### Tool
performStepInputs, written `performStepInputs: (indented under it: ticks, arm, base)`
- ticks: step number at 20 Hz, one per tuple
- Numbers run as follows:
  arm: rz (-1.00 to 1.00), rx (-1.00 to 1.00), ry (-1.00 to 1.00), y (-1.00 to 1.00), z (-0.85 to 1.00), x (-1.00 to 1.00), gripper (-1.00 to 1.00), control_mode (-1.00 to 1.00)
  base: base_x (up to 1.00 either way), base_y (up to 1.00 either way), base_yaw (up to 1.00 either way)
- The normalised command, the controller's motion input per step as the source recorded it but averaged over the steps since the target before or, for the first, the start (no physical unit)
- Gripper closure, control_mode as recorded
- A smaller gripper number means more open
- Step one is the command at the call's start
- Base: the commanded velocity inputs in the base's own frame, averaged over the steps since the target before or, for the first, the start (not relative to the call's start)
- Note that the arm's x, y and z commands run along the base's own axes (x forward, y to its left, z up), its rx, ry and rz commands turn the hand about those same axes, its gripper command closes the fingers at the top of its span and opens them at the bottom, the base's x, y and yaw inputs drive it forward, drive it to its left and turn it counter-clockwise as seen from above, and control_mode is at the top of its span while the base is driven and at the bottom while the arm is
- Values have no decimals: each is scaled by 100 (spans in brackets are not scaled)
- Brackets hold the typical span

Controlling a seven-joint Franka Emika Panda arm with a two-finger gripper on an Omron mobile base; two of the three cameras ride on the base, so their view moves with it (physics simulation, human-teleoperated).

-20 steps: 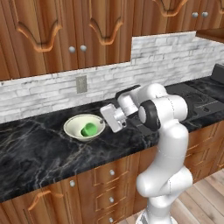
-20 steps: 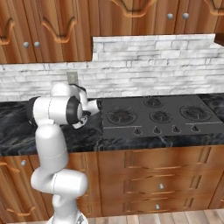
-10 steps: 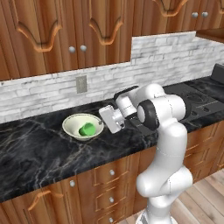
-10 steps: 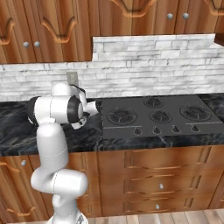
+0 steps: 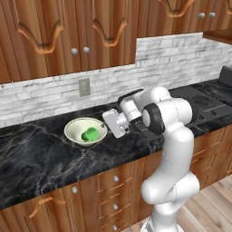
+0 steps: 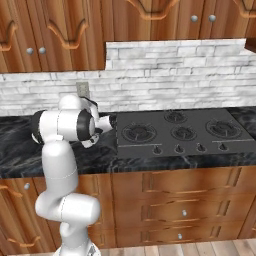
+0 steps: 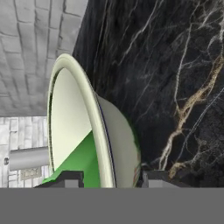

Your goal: Place the cup inside the bowl on the dining table and move the bowl to any counter.

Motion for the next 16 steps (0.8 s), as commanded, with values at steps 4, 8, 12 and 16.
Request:
performStepInputs:
  ticks: [4, 8, 12, 16]
  arm:
    - [0, 0, 0, 0, 0, 0, -100, -100]
    - [0, 0, 0, 0, 6, 0, -100, -100]
    - [0, 0, 0, 0, 19, -4, -100, -100]
    - [0, 0, 0, -2, 10, -11, -100, -100]
  base:
    - [0, 0, 0]
    - [0, 0, 0]
    - [0, 0, 0]
    - [0, 0, 0]
